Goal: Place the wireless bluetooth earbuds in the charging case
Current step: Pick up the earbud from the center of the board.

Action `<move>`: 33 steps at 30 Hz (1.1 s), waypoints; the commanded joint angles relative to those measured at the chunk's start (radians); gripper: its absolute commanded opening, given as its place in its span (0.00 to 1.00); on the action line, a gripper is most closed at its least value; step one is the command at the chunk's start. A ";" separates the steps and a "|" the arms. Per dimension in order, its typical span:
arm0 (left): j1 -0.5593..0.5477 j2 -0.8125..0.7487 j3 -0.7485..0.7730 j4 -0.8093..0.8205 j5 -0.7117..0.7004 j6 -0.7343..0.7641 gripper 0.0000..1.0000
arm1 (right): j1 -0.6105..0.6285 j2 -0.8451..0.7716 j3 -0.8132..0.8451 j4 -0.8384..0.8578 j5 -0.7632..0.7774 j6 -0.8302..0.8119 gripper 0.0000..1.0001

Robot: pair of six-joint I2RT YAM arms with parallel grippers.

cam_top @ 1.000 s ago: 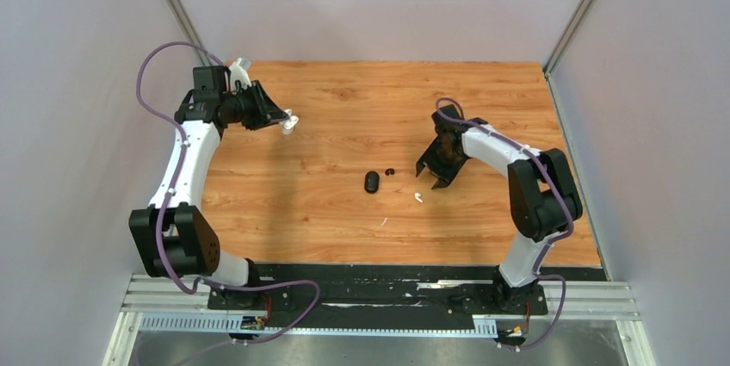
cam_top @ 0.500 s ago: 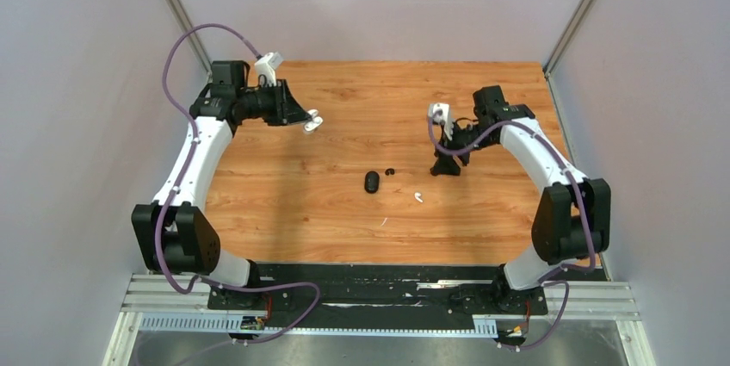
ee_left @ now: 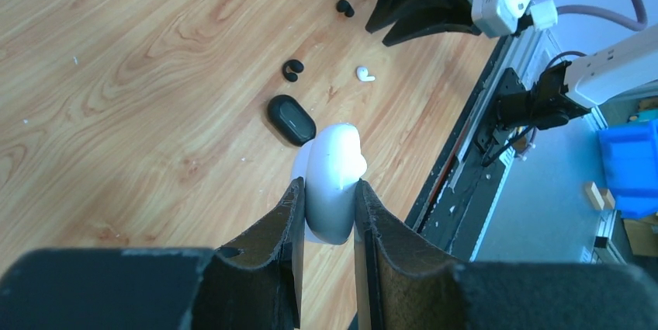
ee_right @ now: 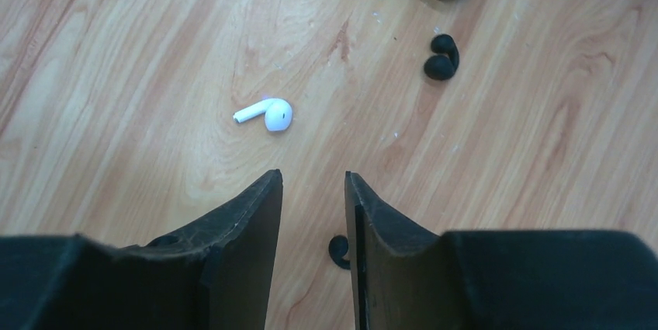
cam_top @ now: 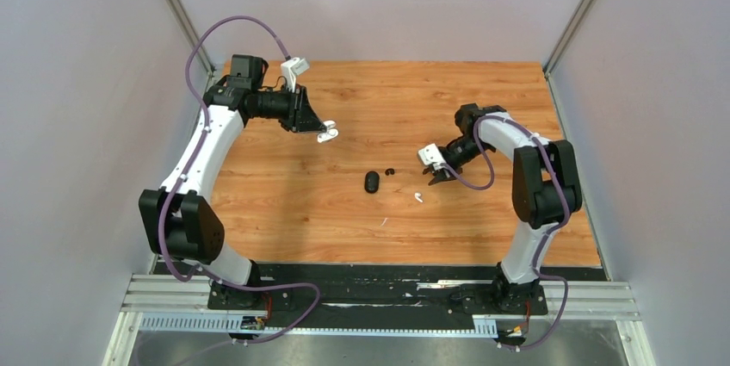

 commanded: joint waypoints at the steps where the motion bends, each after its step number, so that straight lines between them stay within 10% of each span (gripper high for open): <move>1: 0.000 -0.017 0.017 0.018 0.021 0.006 0.00 | 0.056 0.056 0.057 -0.044 0.026 -0.193 0.36; 33: 0.000 -0.020 -0.019 0.094 -0.021 -0.031 0.00 | 0.149 0.229 0.159 -0.153 0.124 -0.145 0.34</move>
